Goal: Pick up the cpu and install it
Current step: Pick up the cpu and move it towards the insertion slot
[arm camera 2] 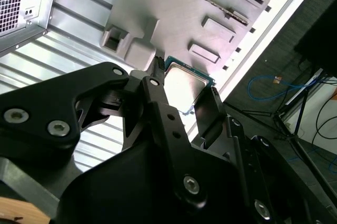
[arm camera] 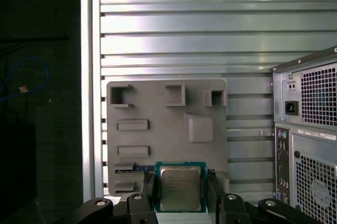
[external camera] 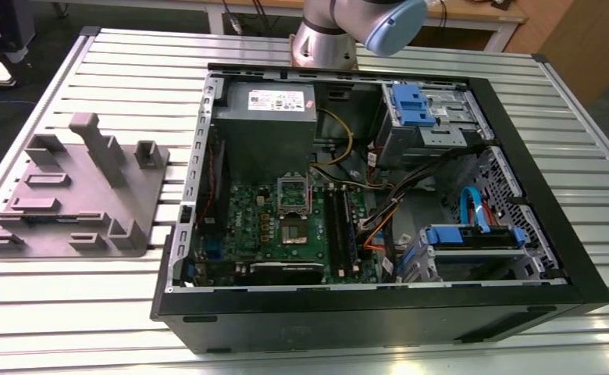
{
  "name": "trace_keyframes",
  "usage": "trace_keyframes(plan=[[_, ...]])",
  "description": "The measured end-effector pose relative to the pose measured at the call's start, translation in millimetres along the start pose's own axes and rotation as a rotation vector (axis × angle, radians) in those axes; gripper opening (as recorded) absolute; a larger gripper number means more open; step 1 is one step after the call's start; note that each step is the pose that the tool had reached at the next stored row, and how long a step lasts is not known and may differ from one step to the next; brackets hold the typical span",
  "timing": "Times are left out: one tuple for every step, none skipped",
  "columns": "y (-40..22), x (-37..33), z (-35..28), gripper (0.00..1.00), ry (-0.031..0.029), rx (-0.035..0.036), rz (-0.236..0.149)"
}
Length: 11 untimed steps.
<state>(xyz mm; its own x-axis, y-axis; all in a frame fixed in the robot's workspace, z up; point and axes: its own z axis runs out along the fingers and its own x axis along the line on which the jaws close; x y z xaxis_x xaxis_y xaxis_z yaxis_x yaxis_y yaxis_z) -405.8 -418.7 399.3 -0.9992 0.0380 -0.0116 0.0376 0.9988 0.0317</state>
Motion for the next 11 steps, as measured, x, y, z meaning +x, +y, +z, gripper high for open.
trace_keyframes(plan=[[0.0,-0.4,0.0,0.47,0.0000,0.0000,0.000],[0.0,-0.7,0.0,0.47,0.0000,0.0000,0.000],[0.0,-1.0,0.1,0.47,-0.0001,0.0000,0.000],[0.0,-1.2,0.1,0.47,-0.0001,0.0000,0.000],[0.0,-1.5,0.0,0.47,0.0000,0.0000,0.000],[0.1,-1.8,0.1,0.47,-0.0001,0.0000,0.000],[0.1,-2.1,0.1,0.47,0.0000,0.0000,0.000],[0.1,-2.5,0.0,0.47,0.0000,0.0000,0.000],[0.1,-2.9,0.1,0.47,-0.0001,0.0000,0.000],[0.1,-3.1,0.1,0.47,-0.0001,0.0000,0.000],[0.1,-3.4,0.1,0.47,-0.0001,0.0000,0.000]])
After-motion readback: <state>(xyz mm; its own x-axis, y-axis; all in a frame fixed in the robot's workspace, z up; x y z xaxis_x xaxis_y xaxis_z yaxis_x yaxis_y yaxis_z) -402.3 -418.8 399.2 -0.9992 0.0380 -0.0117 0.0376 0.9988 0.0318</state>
